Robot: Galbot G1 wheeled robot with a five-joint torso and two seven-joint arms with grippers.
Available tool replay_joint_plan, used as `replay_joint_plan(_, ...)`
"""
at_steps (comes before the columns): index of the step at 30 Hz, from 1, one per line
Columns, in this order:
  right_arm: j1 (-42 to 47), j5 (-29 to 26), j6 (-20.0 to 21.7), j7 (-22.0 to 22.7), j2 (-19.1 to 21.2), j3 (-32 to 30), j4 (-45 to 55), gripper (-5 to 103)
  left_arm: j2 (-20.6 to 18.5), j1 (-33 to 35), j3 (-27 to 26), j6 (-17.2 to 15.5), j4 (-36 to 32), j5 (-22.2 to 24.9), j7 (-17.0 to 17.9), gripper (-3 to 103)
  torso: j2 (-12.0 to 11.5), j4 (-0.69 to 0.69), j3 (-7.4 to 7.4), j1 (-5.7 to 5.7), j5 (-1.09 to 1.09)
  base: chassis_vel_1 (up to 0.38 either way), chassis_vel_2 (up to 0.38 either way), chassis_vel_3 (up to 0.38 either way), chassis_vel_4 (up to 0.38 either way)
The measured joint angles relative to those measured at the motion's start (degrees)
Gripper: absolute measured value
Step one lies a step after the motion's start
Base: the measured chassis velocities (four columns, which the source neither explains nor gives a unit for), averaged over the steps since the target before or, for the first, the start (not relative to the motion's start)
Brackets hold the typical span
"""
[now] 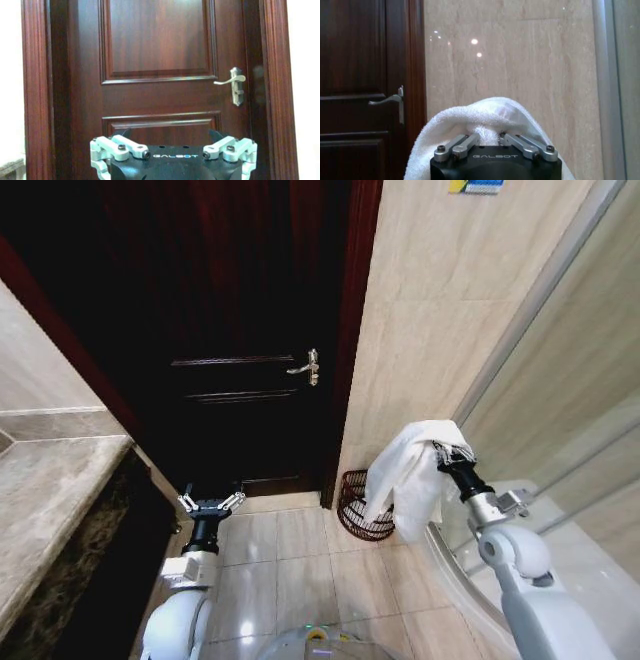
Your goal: Discard the used towel into the hamper.
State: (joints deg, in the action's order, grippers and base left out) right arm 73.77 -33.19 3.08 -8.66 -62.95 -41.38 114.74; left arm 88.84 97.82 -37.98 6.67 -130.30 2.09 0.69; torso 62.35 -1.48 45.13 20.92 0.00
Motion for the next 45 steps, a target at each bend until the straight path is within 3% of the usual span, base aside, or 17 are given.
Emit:
replay_joint_plan(32, -6.7, 1.9, 0.5, -0.9, 0.0, 2.1, -8.1, 9, 1.2, -1.1, -0.1, 0.5, 0.3, 0.5, 0.7, 100, -8.9, 0.01, -4.85, -4.03, 0.01, -0.061, 0.067, 0.066, -0.065)
replay_joint_plan(45, -9.2, 1.4, -0.8, -1.0, 0.6, 2.8, -10.2, 9, 1.9, -0.7, 0.1, 1.1, 0.1, 0.1, 1.1, 100, -9.0, 0.0, -4.93, -4.13, -0.01, -0.021, 0.026, 0.024, -0.024)
